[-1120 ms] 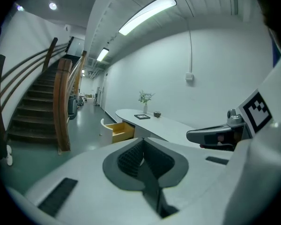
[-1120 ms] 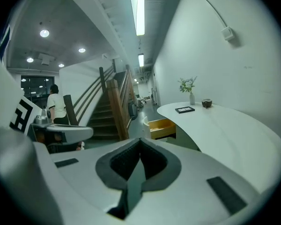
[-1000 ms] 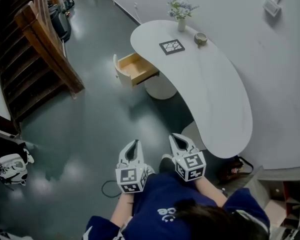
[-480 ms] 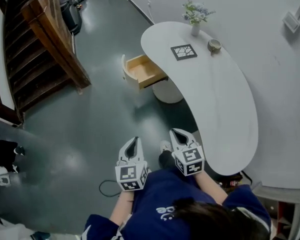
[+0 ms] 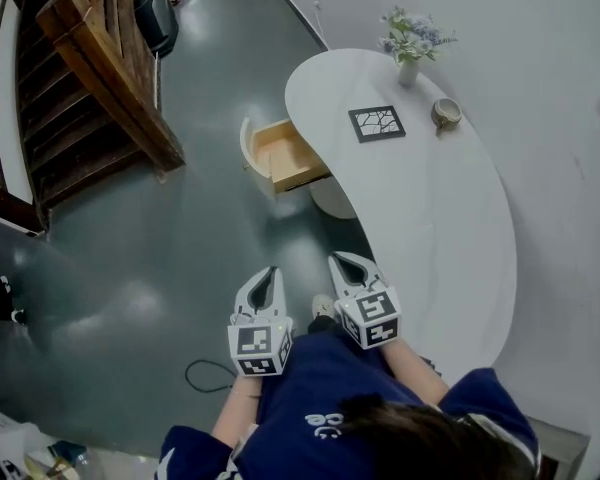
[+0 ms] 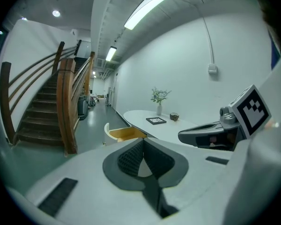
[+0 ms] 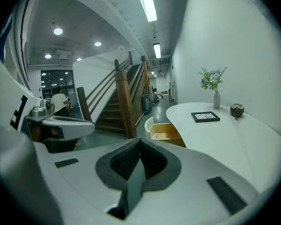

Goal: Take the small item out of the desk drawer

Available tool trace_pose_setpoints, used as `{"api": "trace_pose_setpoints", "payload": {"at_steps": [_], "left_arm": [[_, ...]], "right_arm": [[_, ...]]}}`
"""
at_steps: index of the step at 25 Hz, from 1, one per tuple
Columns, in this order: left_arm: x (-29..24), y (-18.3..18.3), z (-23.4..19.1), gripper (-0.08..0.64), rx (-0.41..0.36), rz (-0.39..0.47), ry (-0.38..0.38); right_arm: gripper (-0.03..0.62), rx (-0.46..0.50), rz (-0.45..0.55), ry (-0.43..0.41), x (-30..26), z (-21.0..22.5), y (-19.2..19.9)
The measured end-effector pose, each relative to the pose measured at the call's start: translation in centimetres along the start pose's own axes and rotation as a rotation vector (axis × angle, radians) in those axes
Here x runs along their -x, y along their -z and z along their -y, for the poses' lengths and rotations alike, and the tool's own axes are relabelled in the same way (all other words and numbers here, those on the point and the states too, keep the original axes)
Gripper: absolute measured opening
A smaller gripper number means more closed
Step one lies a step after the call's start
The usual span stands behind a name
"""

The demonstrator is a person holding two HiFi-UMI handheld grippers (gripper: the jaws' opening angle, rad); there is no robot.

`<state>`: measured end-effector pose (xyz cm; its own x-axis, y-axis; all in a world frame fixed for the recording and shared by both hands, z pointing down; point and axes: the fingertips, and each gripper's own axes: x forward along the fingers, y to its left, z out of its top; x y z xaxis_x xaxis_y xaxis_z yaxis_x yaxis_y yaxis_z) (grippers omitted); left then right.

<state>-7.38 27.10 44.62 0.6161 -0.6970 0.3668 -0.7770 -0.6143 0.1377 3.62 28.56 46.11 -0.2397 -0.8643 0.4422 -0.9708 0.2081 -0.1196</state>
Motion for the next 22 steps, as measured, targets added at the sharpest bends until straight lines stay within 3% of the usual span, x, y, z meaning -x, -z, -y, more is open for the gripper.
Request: {"api": "trace_pose_setpoints", "payload": {"at_steps": [6,10,15,22], "left_arm": [[-3.7,-0.9,2.3,0.005,-0.034,-0.023,0.012],[-5.2,-1.5,2.4,0.005,-0.031,-0.028,-0.031],[-6.0,-1.7,2.2,0.005,0.006,-0.017,-0.043],[-8.1,-2.2,1.4,0.005,-0.024,-0.025,-0.042]], "right_arm": [[0.009,-0.021,-0.006,-0.048,-1.6,3.4,-0.6],[0.009,-0.053,-0.003,-0.073,-2.5,4.9,-0.8],[0.009,-0.08,0.009,-0.128,-3.3,5.1,-1.1],[0.009,-0.086,0.024,-0.159,-4.8,5.1,-2.1]]}}
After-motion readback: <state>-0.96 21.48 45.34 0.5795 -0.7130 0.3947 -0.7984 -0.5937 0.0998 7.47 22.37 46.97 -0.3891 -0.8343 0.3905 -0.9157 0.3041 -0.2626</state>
